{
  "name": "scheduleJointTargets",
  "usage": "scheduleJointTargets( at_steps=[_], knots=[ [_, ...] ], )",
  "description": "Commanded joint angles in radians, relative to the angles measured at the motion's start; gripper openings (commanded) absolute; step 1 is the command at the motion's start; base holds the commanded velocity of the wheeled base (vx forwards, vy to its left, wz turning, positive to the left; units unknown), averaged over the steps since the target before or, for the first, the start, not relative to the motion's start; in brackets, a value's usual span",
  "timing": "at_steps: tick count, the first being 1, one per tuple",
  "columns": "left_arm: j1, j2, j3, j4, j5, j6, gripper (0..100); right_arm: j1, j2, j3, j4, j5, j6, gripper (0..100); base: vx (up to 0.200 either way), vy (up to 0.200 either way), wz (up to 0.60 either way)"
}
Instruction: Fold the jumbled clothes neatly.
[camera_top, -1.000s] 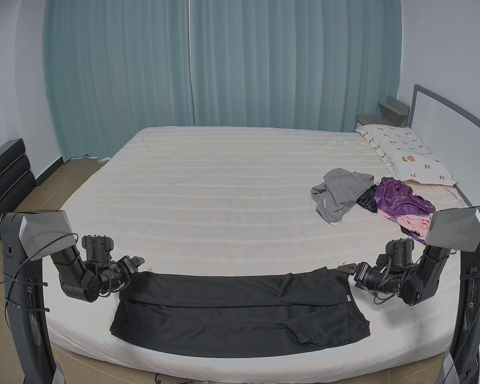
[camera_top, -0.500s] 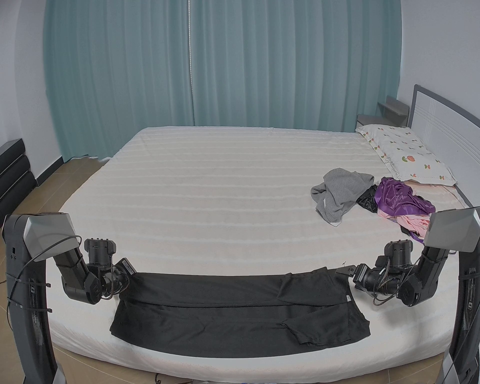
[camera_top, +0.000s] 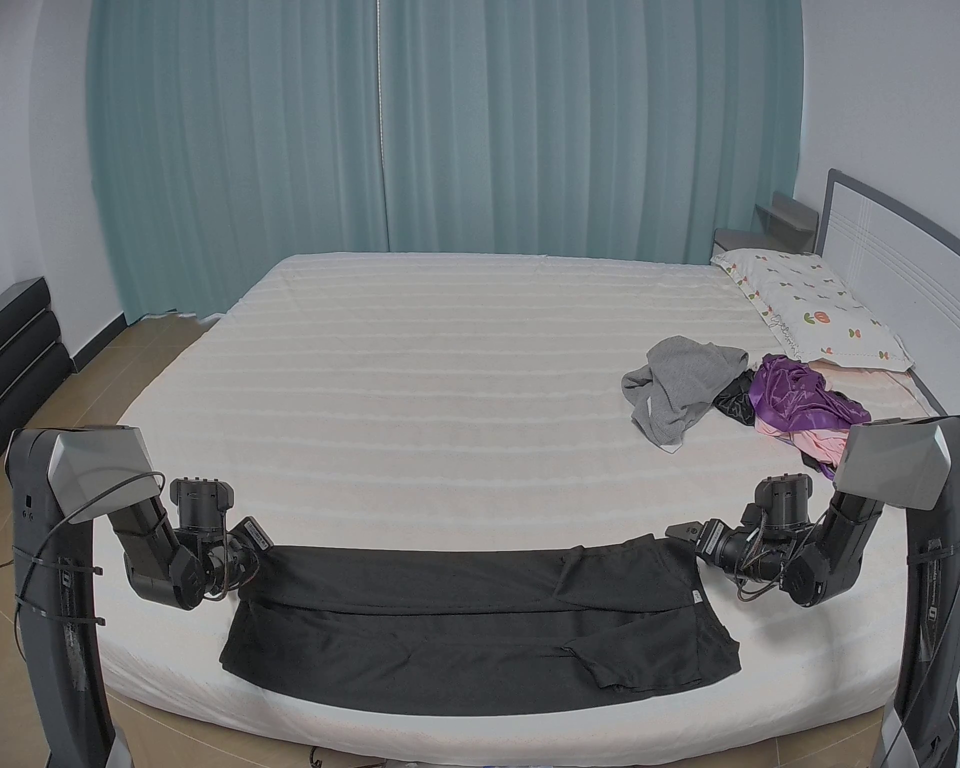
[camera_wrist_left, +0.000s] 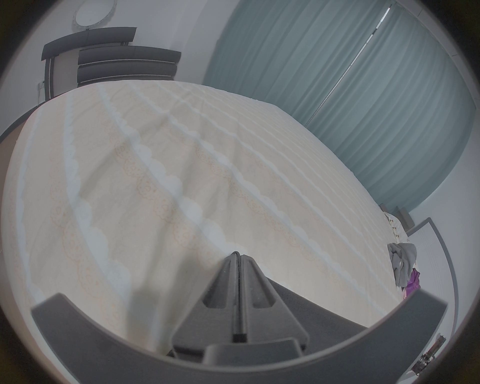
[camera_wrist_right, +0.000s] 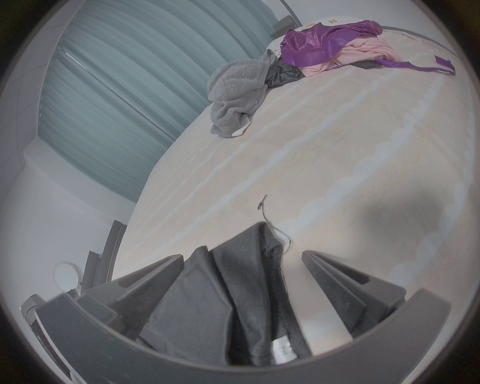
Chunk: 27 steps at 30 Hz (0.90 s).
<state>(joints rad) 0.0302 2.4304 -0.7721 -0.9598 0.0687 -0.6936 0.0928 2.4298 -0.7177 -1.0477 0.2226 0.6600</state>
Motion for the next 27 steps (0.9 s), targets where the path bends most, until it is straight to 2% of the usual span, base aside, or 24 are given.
scheduleJointTargets(
  at_steps=[1, 3, 4, 16, 27],
  knots=[
    [-0.001, 0.002, 0.002, 0.0, 0.0, 0.0, 0, 0.002, 0.026, -0.032, 0.008, -0.015, -0.003, 100, 0.0, 0.0, 0.0],
    [-0.003, 0.001, 0.002, 0.0, 0.0, 0.0, 0, 0.002, 0.029, -0.042, 0.02, -0.019, -0.007, 100, 0.0, 0.0, 0.0],
    [-0.004, 0.001, 0.002, 0.0, 0.0, 0.0, 0, 0.002, 0.031, -0.046, 0.026, -0.02, -0.01, 0, 0.0, 0.0, 0.0],
    [-0.004, -0.001, 0.011, 0.0, -0.004, 0.003, 0, -0.004, 0.035, -0.069, 0.034, -0.065, -0.008, 0, 0.0, 0.0, 0.0],
    [-0.004, -0.001, 0.01, -0.002, -0.004, 0.003, 0, -0.005, 0.04, -0.063, 0.034, -0.065, -0.007, 0, 0.0, 0.0, 0.0]
  ],
)
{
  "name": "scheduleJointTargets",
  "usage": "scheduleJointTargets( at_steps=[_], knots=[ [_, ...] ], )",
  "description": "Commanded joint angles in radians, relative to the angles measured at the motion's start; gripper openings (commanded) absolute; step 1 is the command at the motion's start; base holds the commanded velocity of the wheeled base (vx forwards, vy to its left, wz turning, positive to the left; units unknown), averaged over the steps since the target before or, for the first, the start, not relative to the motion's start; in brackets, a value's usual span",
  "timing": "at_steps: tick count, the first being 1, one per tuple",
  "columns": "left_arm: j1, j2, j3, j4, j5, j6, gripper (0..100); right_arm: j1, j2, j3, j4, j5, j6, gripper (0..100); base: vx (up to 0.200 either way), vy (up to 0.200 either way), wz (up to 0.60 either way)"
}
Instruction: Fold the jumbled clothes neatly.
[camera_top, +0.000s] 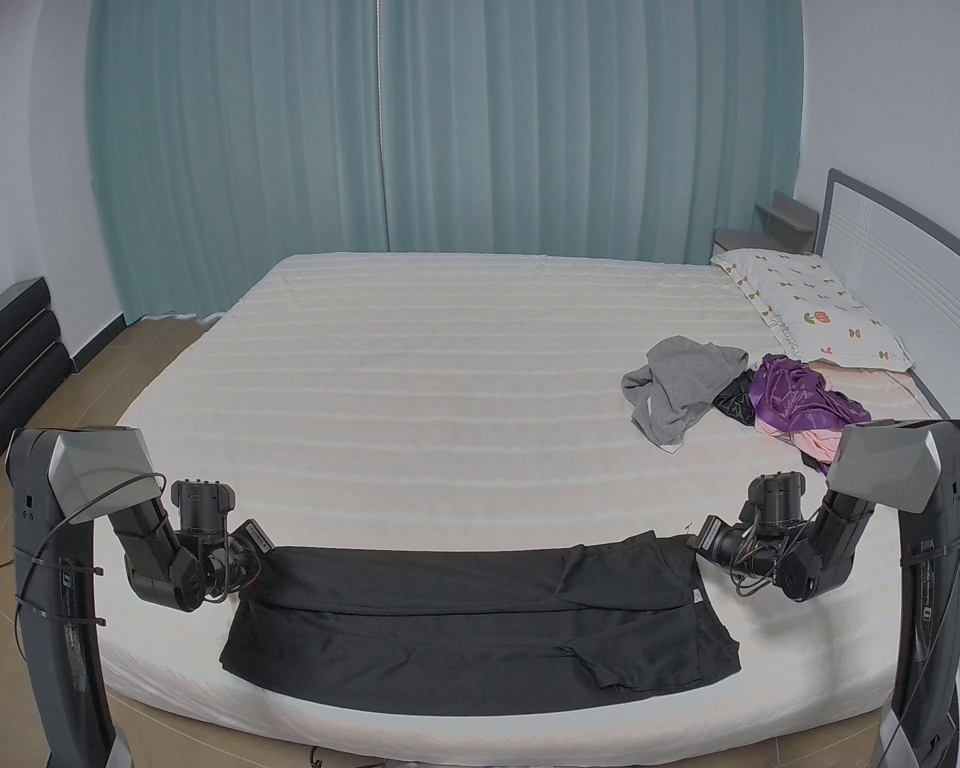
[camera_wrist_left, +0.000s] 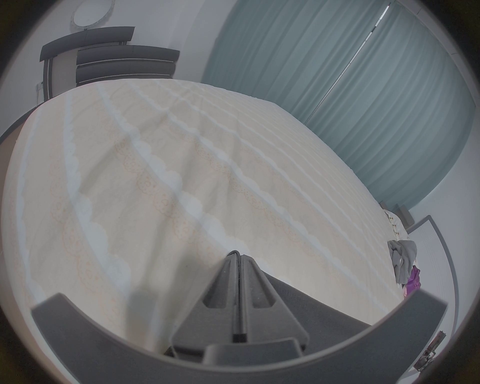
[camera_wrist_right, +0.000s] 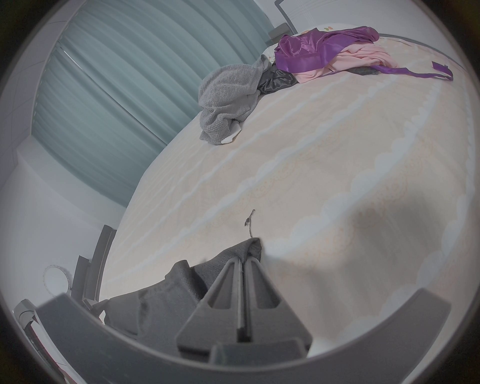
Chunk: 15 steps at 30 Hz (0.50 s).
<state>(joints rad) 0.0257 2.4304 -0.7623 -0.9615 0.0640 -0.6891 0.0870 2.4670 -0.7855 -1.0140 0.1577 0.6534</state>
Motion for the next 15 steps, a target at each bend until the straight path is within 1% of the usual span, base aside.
scheduleJointTargets(
  at_steps=[1, 2, 5, 6, 13, 15],
  knots=[
    [0.0, -0.001, 0.0, 0.0, 0.0, -0.001, 0, 0.002, 0.003, 0.006, 0.0, 0.0, 0.0, 0, 0.0, 0.0, 0.0],
    [0.0, -0.002, 0.001, 0.0, 0.0, -0.001, 0, 0.002, 0.003, 0.008, -0.001, 0.0, 0.0, 100, 0.0, 0.0, 0.0],
    [0.0, -0.005, 0.001, 0.001, 0.0, -0.001, 0, 0.003, 0.001, 0.015, -0.014, 0.002, 0.0, 100, 0.0, 0.0, 0.0],
    [0.0, -0.005, 0.001, 0.001, 0.0, -0.001, 100, 0.003, 0.001, 0.015, -0.014, 0.002, 0.0, 100, 0.0, 0.0, 0.0],
    [0.0, -0.021, 0.023, 0.003, 0.0, -0.003, 100, 0.013, -0.036, 0.1, -0.106, 0.01, 0.017, 100, 0.0, 0.0, 0.0],
    [0.005, -0.044, 0.046, 0.003, 0.0, -0.007, 100, 0.014, -0.059, 0.141, -0.138, 0.01, 0.041, 100, 0.0, 0.0, 0.0]
  ],
)
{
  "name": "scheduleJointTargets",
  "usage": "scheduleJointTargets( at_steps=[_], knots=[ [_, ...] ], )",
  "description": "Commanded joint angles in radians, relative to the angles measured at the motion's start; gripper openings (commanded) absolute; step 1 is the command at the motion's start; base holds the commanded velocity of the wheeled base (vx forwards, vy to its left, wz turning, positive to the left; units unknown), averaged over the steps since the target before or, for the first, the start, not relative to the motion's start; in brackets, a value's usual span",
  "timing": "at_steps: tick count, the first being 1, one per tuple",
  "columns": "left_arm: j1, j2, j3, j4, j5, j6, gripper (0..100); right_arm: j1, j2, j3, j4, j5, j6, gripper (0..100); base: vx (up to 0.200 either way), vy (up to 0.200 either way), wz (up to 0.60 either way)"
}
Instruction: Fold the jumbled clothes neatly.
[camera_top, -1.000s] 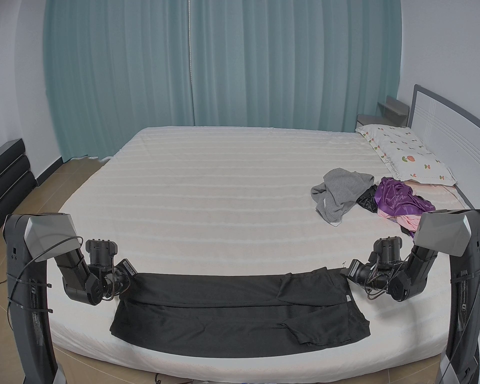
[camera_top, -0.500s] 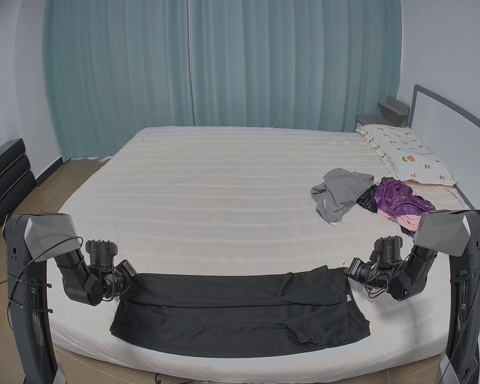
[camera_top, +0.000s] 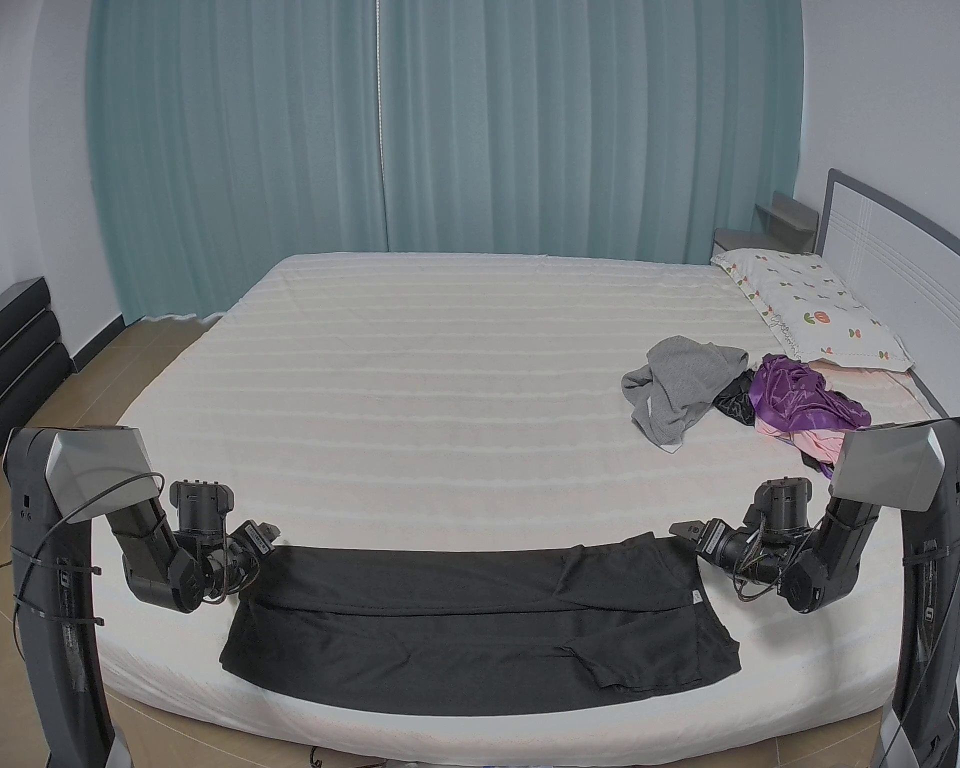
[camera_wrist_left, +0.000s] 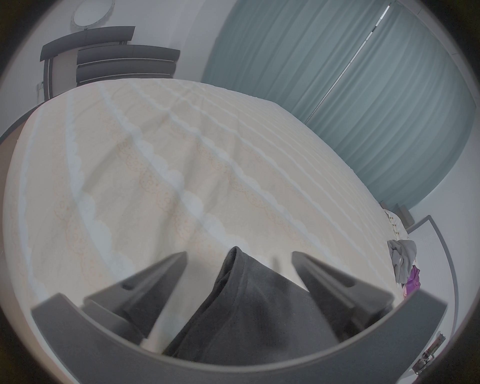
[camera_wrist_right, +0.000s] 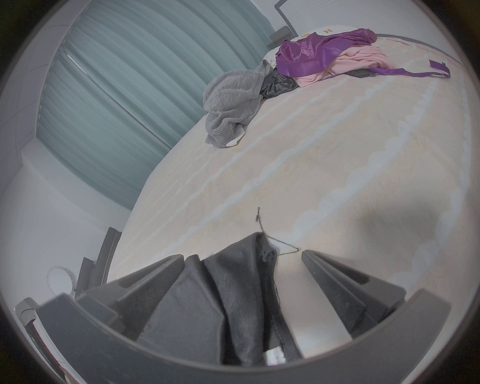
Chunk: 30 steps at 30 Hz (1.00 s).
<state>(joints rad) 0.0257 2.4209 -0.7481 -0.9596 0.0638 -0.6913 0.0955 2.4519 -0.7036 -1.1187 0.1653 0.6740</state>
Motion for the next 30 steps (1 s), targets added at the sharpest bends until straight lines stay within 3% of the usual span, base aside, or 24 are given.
scheduleJointTargets(
  at_steps=[1, 4, 12, 18, 23, 30],
  knots=[
    [0.005, -0.034, 0.032, 0.001, 0.001, -0.005, 100, 0.006, -0.044, 0.059, -0.033, 0.002, 0.021, 100, 0.0, 0.0, 0.0],
    [0.022, -0.1, 0.084, -0.002, -0.021, -0.007, 100, 0.006, -0.09, 0.131, -0.089, 0.033, 0.082, 100, 0.0, 0.0, 0.0],
    [0.028, -0.144, 0.15, -0.002, -0.062, -0.008, 100, 0.0, -0.11, 0.188, -0.105, 0.068, 0.113, 100, 0.0, 0.0, 0.0],
    [0.025, -0.137, 0.15, -0.001, -0.064, -0.008, 100, 0.007, -0.111, 0.191, -0.107, 0.068, 0.116, 100, -0.167, 0.0, 0.0],
    [0.025, -0.132, 0.144, -0.001, -0.067, -0.008, 100, 0.023, -0.117, 0.199, -0.107, 0.069, 0.111, 100, 0.0, 0.0, 0.0],
    [0.026, -0.134, 0.159, -0.002, -0.151, -0.03, 100, 0.055, -0.133, 0.21, -0.148, 0.077, 0.087, 100, 0.0, 0.0, 0.0]
  ],
)
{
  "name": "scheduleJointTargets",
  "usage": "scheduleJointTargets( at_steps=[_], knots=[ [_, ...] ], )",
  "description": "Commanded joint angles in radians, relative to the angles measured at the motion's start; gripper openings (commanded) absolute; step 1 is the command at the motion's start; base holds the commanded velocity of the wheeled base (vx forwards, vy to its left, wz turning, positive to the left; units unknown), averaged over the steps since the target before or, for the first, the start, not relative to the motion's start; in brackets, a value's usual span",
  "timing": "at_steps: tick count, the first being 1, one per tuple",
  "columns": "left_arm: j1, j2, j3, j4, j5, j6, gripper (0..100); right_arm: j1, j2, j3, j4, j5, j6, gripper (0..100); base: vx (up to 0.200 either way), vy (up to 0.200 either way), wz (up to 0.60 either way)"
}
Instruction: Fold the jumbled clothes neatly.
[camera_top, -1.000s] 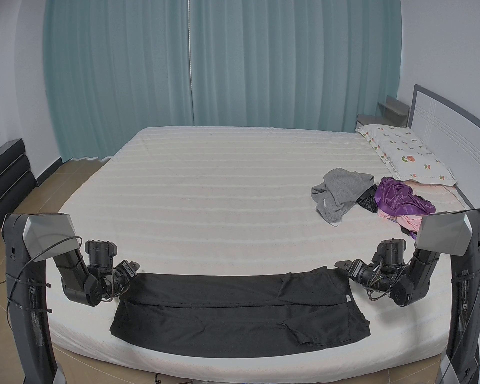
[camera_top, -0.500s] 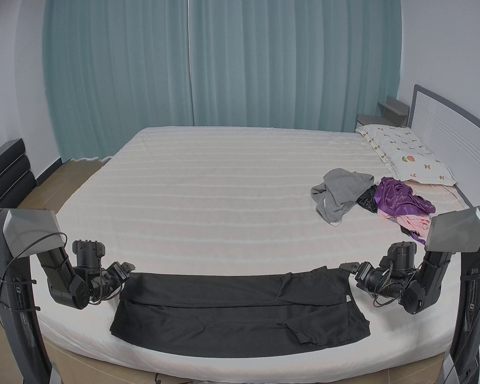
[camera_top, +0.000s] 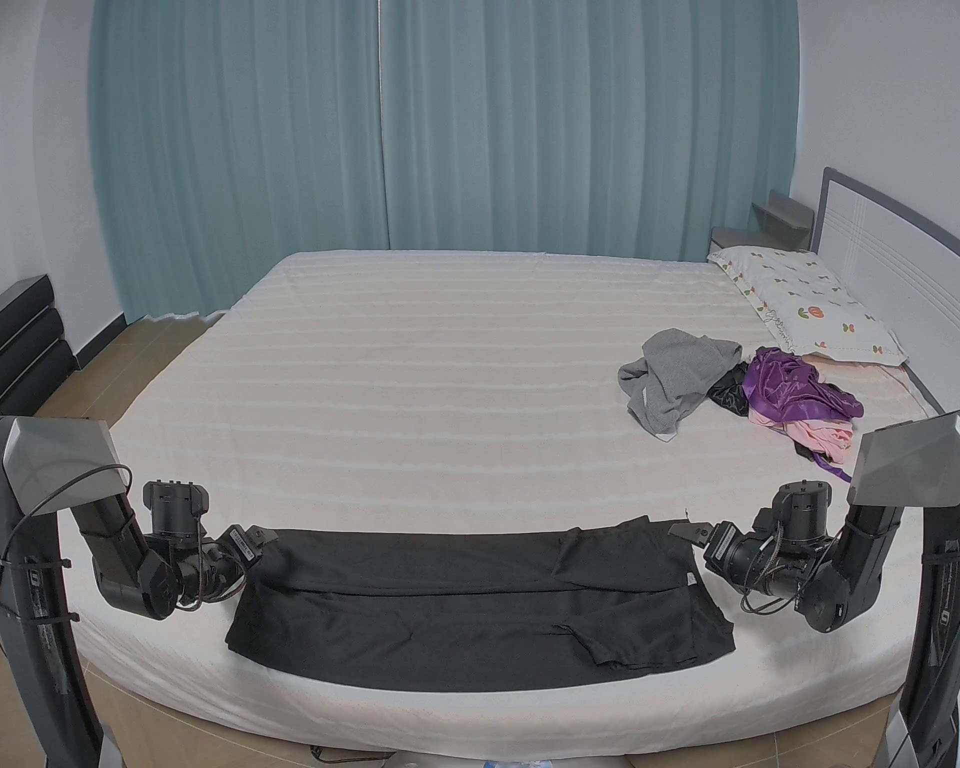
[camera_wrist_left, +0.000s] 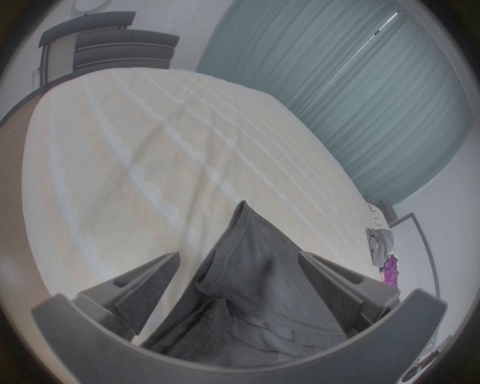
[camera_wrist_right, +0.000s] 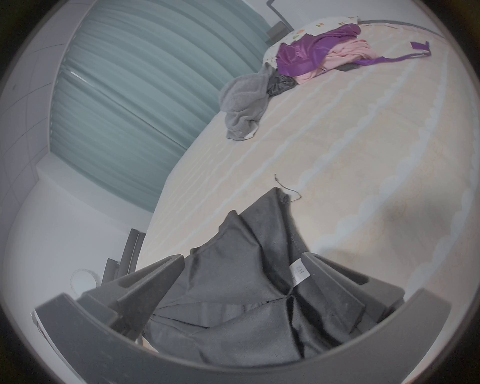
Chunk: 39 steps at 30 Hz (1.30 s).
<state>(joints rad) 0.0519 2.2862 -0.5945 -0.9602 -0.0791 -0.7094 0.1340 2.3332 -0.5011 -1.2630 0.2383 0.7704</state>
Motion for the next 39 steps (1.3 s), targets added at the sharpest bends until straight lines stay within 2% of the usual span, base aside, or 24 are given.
scheduleJointTargets(
  at_steps=[1, 4, 9, 14, 17, 18, 21, 30, 39],
  knots=[
    [0.0, 0.003, 0.005, -0.002, -0.01, -0.018, 100, 0.022, -0.018, 0.007, -0.004, 0.01, -0.014, 100, 0.0, 0.0, 0.0],
    [0.002, 0.004, -0.001, 0.0, -0.01, -0.019, 100, 0.044, -0.026, 0.007, -0.004, 0.022, -0.028, 100, 0.0, 0.0, 0.0],
    [0.008, 0.01, -0.004, -0.002, -0.01, -0.018, 100, 0.091, -0.009, -0.005, 0.013, 0.027, -0.134, 100, 0.0, 0.0, 0.0],
    [0.009, 0.012, -0.007, 0.0, -0.01, -0.018, 100, 0.091, 0.0, -0.039, 0.071, 0.026, -0.264, 100, 0.0, 0.0, 0.0],
    [0.011, 0.01, -0.007, 0.0, -0.01, -0.018, 100, 0.09, 0.005, -0.054, 0.086, 0.022, -0.284, 100, 0.0, 0.0, 0.0],
    [0.014, 0.01, -0.007, 0.0, -0.011, -0.018, 100, 0.088, 0.012, -0.113, 0.145, 0.016, -0.313, 100, 0.0, 0.0, 0.0],
    [0.014, 0.012, -0.007, -0.002, -0.01, -0.018, 100, 0.09, 0.043, -0.194, 0.235, 0.013, -0.338, 100, 0.0, 0.0, 0.0],
    [0.014, 0.018, -0.007, -0.002, -0.01, -0.015, 100, 0.084, 0.064, -0.306, 0.321, -0.02, -0.353, 100, 0.0, 0.0, 0.0],
    [0.014, 0.018, -0.007, -0.002, -0.01, -0.013, 100, 0.087, 0.104, -0.298, 0.344, -0.02, -0.369, 100, 0.0, 0.0, 0.0]
  ],
)
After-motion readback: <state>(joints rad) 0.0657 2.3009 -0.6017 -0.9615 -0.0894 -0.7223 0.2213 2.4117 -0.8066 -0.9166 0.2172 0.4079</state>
